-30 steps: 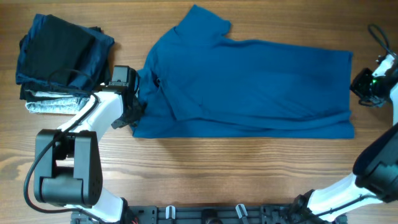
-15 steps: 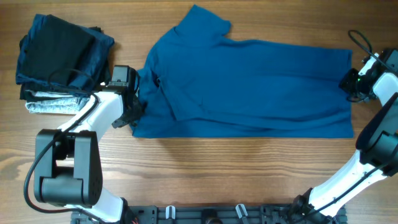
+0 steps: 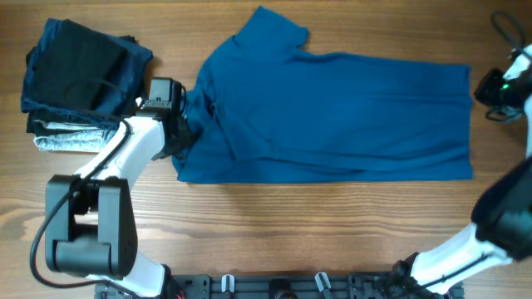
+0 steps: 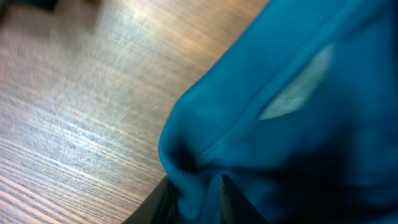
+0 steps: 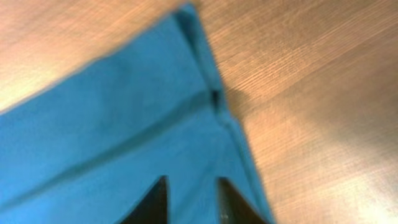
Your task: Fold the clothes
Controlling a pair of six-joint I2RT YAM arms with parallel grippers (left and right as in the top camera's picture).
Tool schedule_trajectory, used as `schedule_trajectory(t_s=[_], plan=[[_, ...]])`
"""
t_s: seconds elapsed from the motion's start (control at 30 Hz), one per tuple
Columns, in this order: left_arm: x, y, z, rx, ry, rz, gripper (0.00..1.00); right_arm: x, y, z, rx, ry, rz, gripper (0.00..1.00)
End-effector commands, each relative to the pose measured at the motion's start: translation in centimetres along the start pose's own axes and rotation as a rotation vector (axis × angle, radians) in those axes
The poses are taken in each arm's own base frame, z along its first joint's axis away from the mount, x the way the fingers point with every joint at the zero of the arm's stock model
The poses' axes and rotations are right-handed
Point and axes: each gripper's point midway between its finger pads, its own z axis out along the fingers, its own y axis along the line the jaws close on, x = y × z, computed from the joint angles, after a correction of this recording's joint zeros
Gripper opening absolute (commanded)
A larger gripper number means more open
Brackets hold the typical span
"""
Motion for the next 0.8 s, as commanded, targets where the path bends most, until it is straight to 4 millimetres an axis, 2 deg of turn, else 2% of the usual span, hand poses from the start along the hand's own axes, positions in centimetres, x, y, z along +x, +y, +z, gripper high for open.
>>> schedule_trajectory(t_s=[0.0, 0.03, 0.07, 0.13, 0.27, 0.33, 0.43, 0.53, 0.63, 0.67, 0.7, 0.73, 0.77], plan=[[-4.1, -3.6, -6.3, 0.137, -0.175, 0.023, 0.28, -0.5, 5.8, -7.2, -0.174, -0.078, -0.11, 0.19], [-4.5, -3.9, -7.3, 0.155, -0.2, 0.021, 0.3, 0.1, 7.0, -8.2, -0.195, -0.073, -0.155, 0.19], [-5.1, -4.4, -8.7, 0.186, -0.231, 0.017, 0.32, 1.7, 9.3, -9.4, -0.224, -0.047, -0.243, 0.18], [-5.4, -4.6, -10.0, 0.219, -0.254, -0.008, 0.38, 3.8, 12.5, -9.9, -0.267, -0.004, -0.365, 0.18], [-5.6, -4.2, -10.3, 0.221, -0.258, -0.035, 0.4, 10.2, 19.8, -9.4, -0.368, 0.127, -0.616, 0.13], [-6.0, -3.5, -10.1, 0.211, -0.261, -0.077, 0.35, 14.7, 23.7, -9.0, -0.424, 0.197, -0.772, 0.1], [-7.0, -1.6, -9.8, 0.193, -0.265, -0.151, 0.33, 20.5, 27.2, -8.3, -0.449, 0.272, -0.938, 0.1], [-8.5, 1.7, -9.3, 0.156, -0.273, -0.239, 0.35, 25.6, 28.8, -6.7, -0.455, 0.339, -1.052, 0.15], [-9.3, 3.6, -9.0, 0.137, -0.278, -0.29, 0.38, 30.1, 29.6, -5.1, -0.475, 0.397, -1.183, 0.34], [-9.5, 4.2, -9.0, 0.131, -0.279, -0.305, 0.39, 31.3, 30.0, -4.6, -0.483, 0.418, -1.227, 0.5], [-9.6, 4.7, -8.9, 0.126, -0.28, -0.316, 0.41, 32.1, 30.2, -4.4, -0.484, 0.431, -1.235, 0.85], [-9.8, 5.1, -8.9, 0.121, -0.282, -0.328, 0.42, 32.2, 30.9, -4.2, -0.492, 0.412, -1.248, 0.87], [-9.9, 5.3, -8.8, 0.12, -0.284, -0.333, 0.42, 32.3, 31.3, -4.2, -0.508, 0.403, -1.251, 0.83]])
